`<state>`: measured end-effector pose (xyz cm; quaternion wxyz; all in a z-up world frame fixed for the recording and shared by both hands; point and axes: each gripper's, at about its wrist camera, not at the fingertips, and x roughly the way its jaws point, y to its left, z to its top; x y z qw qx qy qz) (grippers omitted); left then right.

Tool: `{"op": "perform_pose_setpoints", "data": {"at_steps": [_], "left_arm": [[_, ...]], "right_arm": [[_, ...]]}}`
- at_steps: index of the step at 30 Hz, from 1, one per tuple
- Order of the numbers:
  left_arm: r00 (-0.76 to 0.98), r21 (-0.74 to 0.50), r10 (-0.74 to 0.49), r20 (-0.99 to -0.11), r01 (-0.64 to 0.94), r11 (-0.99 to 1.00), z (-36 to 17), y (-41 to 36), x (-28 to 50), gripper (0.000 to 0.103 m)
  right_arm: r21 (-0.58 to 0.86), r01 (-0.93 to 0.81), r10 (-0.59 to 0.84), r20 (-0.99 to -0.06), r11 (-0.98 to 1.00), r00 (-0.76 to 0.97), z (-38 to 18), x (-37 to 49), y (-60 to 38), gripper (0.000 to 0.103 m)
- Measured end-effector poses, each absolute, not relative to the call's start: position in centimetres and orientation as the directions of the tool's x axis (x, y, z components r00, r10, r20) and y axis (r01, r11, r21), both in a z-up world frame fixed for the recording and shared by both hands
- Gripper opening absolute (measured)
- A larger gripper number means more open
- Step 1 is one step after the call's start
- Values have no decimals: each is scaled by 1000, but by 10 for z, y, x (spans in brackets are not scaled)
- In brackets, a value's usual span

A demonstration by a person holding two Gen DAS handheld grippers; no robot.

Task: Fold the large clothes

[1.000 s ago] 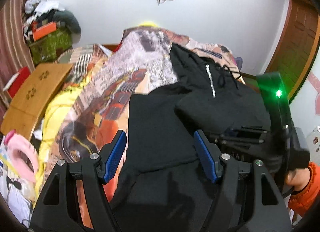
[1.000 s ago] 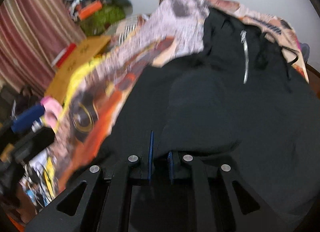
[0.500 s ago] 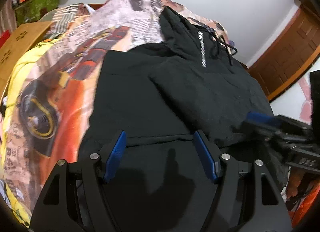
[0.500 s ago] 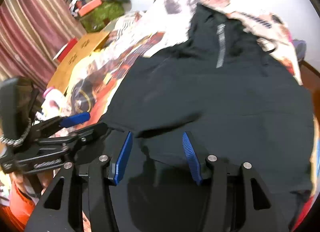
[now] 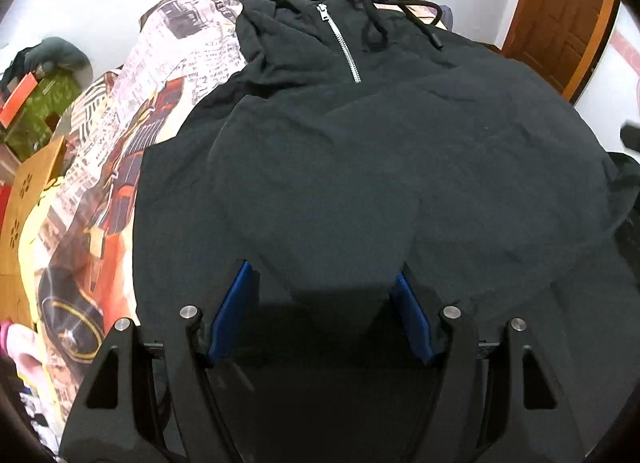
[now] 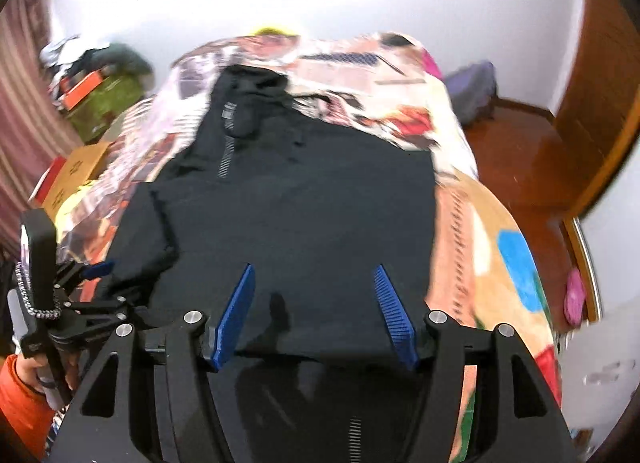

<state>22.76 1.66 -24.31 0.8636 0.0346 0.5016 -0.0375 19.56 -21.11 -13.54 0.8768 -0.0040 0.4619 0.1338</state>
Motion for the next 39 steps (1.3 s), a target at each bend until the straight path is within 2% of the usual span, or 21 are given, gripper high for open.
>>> {"op": "perform_pose_setpoints", "data": {"at_steps": [3,7,11,13,18,24,30,39], "left_arm": [[501,36,2,-865,59,998,-244,28,234,71],[513,56,43,-857,9,998,-237,48,234,71],[545,110,111,-831,-35,993,-224,68,225,71],[551,103,113,-827,-51,993,-221,81,218,74],[515,143,188,-836,-126,982,-235,109,200,75],[431,85,147,-890,-161,983,-269,140,185,76],[470,41,115,-875,-166,985,-244,147,197,76],[620,33,85,-780,-95,995,-167,131,254,76]], "right_arm": [[94,-207,189,-842,974,506,-155,199,-219,59],[107,-199,195,-842,974,504,-168,196,-227,69],[132,-190,211,-840,973,499,-168,198,-231,69],[135,-190,214,-840,972,499,-168,196,-234,69],[106,-198,195,-838,974,509,-169,190,-233,69],[106,-192,191,-842,976,505,-168,191,-233,70],[85,-229,194,-839,970,508,-159,195,-224,70],[79,-313,261,-757,946,599,-114,235,-198,70]]}}
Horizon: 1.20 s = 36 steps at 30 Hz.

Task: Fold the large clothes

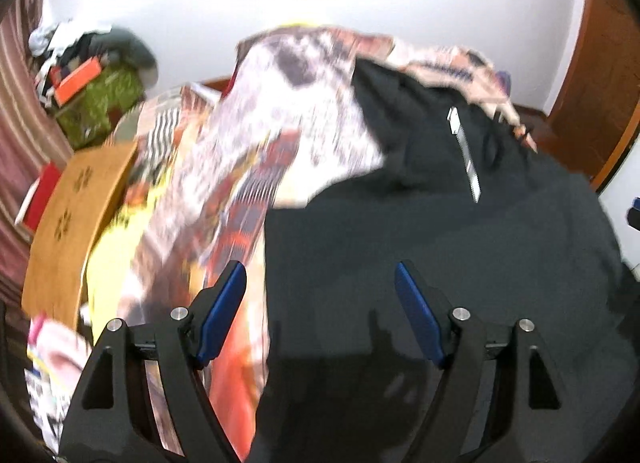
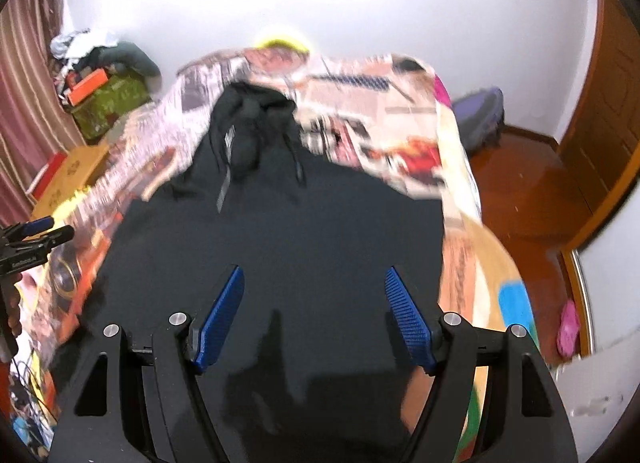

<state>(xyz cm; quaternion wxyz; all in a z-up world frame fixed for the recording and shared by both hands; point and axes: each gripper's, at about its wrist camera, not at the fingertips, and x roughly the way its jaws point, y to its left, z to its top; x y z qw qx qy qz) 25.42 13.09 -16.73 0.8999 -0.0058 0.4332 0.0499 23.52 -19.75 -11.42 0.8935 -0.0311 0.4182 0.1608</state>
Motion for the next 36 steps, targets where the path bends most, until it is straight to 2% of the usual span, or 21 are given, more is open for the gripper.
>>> {"op": "perform_pose_setpoints", "data": {"at_steps": [6,11,15,20,25,28,29,31,32,33,34,36], "left_arm": [[693,17,34,-720,-32,999,-130,113,311,76],[690,-4,6,-724,-13,1000,-130,105,362,76],[669,-25,-5,-743,-20,999,-145,104,405,76],[633,-128,-67,-771,-51,990,-173,112,463,76],[606,-196,-116,-787,-66,978,-198,112,503,71],[566,-217,-122,-815,-104,971,-221,113,525,62],[552,-237,-135,-823,-117,965,-229,115,531,56],[536,-305,-192,-822,-130,944,-243,118,538,48],[535,-323,-206,-819,-134,937,-246,119,540,41],[534,-344,-226,-815,-130,930,-251,119,541,32],[533,-340,-226,-815,-124,932,-252,117,542,29],[543,-300,-197,-816,-106,948,-249,109,538,18]], "right_arm": [[136,-339,330,-711,931,621,-91,282,-174,70],[179,-345,368,-690,921,623,-83,324,-156,70],[177,-358,373,-698,917,611,-89,361,-138,70],[199,-337,366,-741,920,563,-115,414,-114,70],[238,-298,360,-801,925,479,-153,458,-101,70],[277,-240,358,-833,930,423,-176,478,-98,69],[286,-224,356,-841,932,407,-183,483,-98,66],[298,-193,351,-856,935,378,-193,492,-97,47],[307,-181,354,-860,934,367,-196,497,-96,43],[330,-156,365,-860,931,357,-200,500,-99,33],[343,-137,370,-861,929,350,-204,502,-101,20],[379,-113,394,-856,919,336,-207,503,-106,12]]}}
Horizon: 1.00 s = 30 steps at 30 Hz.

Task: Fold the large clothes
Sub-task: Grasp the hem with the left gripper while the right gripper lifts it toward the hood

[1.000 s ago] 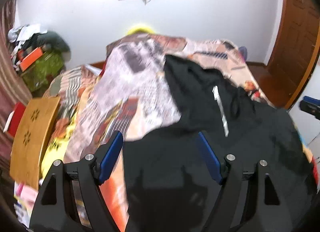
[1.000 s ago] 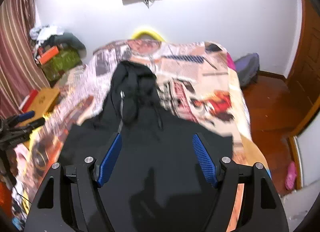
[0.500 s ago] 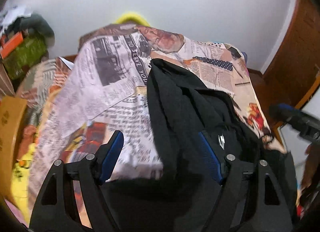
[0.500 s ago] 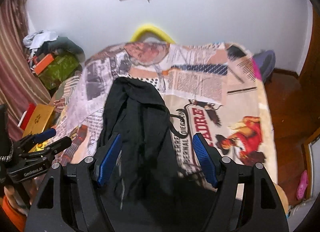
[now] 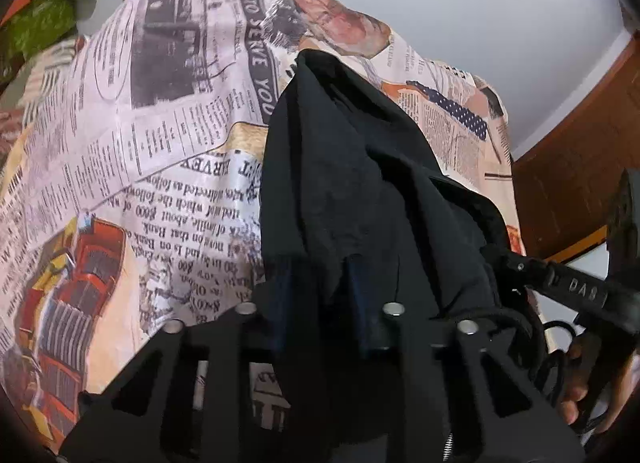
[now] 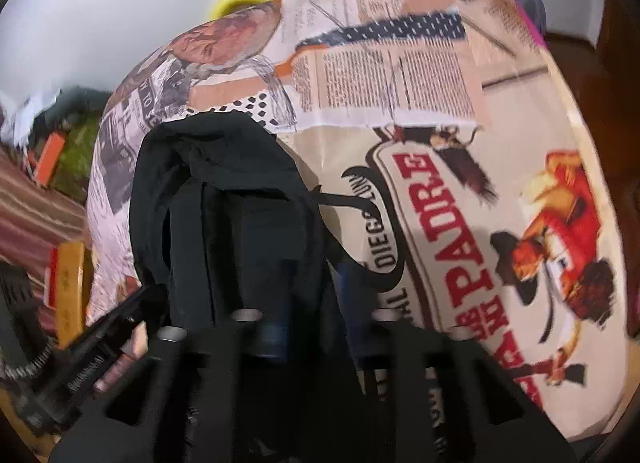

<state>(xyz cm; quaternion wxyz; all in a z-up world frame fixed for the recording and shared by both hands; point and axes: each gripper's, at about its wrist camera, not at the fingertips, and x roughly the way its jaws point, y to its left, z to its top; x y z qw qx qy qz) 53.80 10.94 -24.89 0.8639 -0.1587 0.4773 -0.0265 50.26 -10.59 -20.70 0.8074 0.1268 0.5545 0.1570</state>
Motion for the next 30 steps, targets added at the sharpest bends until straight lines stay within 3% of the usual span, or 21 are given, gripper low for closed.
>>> {"op": "perform_pose_setpoints", "data": {"at_steps": [4,8,18,24,30], "left_arm": [[568,-194,-126,-814,-60,979,-227,98,524,11],[620,-194,-155,-770,3,981,-184,98,491,1],[653,-128,-223,-724,190,973,-120,60,370,1],[601,-115,-232,-765,228,967,-145,48,302,1],[474,-108,-186,-860,187,976,-211,47,262,1]], "right_arm": [[364,-147,392,-842,920,371,-195,494,-109,8],[329,-238,402,-813,914,422,-161,463,-114,8],[289,-426,482,-743,857,465,-88,337,-135,7],[249,-457,454,-785,854,422,-117,274,-146,7],[224,-460,401,-854,859,333,-169,244,-148,8]]}}
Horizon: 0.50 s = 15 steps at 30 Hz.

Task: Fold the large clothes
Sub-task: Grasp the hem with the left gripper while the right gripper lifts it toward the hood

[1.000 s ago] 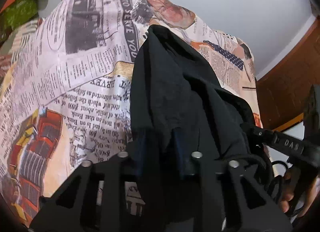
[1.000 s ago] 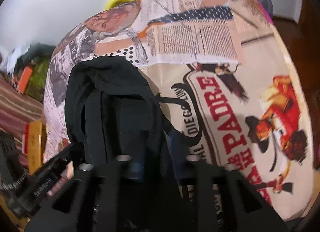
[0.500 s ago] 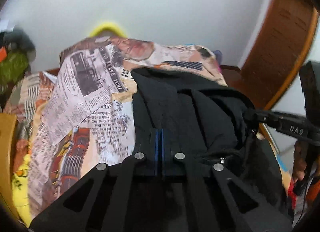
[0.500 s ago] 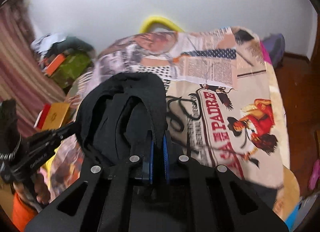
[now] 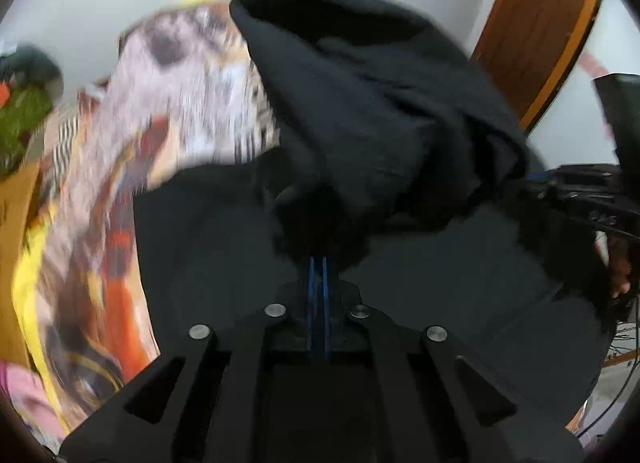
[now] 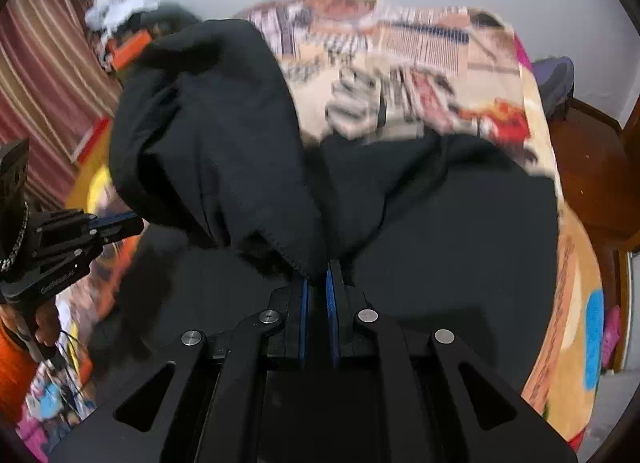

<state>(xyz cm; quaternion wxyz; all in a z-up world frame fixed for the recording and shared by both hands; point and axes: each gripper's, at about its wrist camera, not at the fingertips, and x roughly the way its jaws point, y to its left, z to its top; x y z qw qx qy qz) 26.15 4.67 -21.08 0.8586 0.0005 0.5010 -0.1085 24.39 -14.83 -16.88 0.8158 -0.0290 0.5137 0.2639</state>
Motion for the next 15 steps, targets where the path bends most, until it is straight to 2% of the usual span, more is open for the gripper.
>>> {"op": "perform_pose_setpoints", "data": {"at_steps": [3,7,9,11,13,14,15], "left_arm": [[406,-151,-198,-892,145,978,-231,54,254,1],[420,-186,-223,-880,128,974,-225,65,241,3],[442,-185,-227,-868,135,973,-215,69,235,12],[470,-168,-213,-857,137,976,-205,74,230,19],[508,-143,-190,-840,131,981,-193,79,228,31],[519,-138,-184,-835,126,982,-190,80,227,37],[533,-136,-177,-828,116,984,-187,84,228,40]], "right_arm": [[215,-476,393,-865,853,313,-178,233,-148,8],[244,-485,422,-856,840,300,-168,227,-152,8],[250,-498,436,-847,830,302,-158,224,-154,10],[241,-519,445,-839,820,313,-148,222,-151,17],[226,-553,465,-816,802,342,-134,219,-146,38],[219,-564,475,-802,796,360,-129,218,-142,44],[214,-571,485,-789,792,378,-125,216,-139,53]]}}
